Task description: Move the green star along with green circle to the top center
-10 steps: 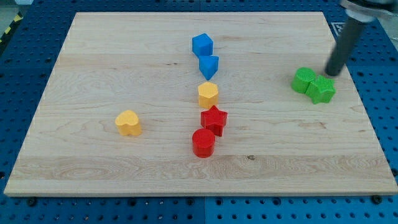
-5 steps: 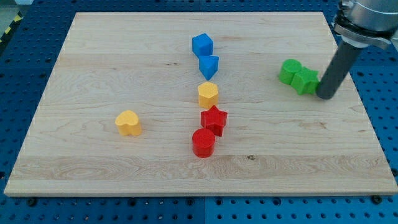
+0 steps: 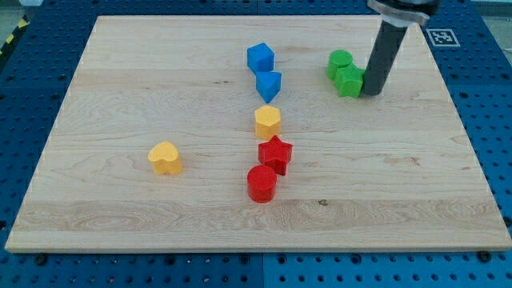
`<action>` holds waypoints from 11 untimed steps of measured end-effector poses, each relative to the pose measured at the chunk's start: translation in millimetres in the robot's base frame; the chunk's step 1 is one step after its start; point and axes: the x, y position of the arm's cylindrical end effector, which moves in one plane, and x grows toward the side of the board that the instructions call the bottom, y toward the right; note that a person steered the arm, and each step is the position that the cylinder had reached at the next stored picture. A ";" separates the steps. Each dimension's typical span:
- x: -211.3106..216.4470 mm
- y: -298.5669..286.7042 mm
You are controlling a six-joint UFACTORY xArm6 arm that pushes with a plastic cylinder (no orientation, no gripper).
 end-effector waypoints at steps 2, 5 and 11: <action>2.4 -10.4; 5.9 -61.6; -91.5 -61.6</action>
